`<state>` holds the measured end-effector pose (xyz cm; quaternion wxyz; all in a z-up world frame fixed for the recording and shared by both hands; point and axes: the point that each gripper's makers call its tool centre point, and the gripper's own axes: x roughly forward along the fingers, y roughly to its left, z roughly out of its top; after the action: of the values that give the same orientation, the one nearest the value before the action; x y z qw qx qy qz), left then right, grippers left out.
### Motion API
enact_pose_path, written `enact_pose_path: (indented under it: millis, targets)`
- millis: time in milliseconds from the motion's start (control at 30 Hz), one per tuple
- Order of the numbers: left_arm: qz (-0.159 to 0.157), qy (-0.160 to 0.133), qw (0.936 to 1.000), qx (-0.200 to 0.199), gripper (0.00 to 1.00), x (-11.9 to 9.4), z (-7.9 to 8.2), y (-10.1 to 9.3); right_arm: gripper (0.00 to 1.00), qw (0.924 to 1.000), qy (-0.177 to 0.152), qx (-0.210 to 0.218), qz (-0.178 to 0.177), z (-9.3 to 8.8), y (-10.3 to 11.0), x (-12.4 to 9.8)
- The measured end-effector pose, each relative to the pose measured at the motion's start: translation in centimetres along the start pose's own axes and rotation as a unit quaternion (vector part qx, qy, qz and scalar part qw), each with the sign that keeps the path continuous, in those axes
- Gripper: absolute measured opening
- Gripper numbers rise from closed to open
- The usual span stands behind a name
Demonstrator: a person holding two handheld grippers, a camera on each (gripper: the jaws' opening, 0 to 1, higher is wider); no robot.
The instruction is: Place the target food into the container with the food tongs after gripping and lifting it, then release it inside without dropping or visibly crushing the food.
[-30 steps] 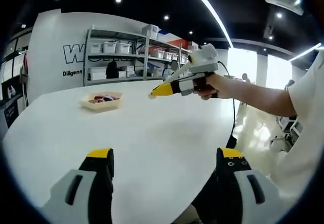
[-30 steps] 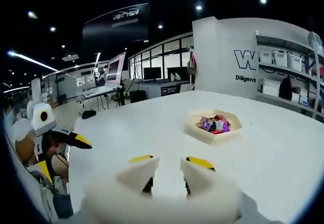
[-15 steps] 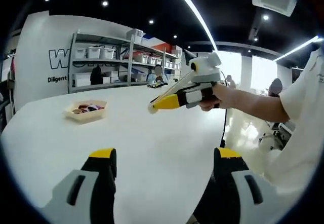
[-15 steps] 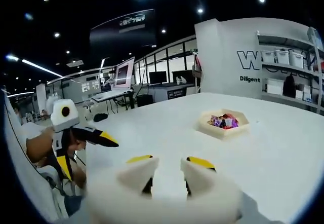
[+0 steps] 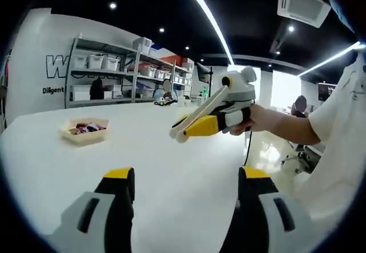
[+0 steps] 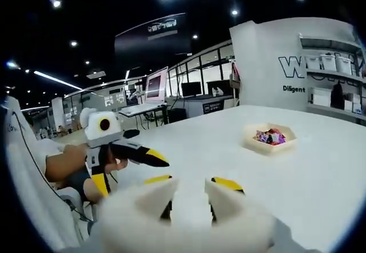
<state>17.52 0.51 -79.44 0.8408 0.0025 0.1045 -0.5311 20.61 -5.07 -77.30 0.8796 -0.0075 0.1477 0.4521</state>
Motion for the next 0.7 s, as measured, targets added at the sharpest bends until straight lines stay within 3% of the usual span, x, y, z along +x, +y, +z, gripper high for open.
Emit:
enact_pose_path:
  millis: [267,400,600,700]
  targets:
    - [-0.017,0.008,0.9998,-0.001,0.68,0.4,-0.6,-0.2,0.2,0.9999,0.001,0.0,0.014,-0.4,1.6,-0.2]
    - [-0.053,-0.012,0.9984,-0.016,0.57,0.4,0.1,-0.9,0.2,0.9993,-0.005,0.005,0.037,-0.2,2.6,-0.1]
    - [-0.058,-0.01,0.9982,-0.01,0.54,0.7,0.4,-0.8,0.2,0.9979,-0.018,0.013,0.062,0.1,3.5,-0.1]
    - [-0.078,-0.019,0.9967,-0.014,0.51,0.7,0.9,-1.5,0.2,0.9972,-0.019,0.011,0.072,0.0,3.9,-0.1]
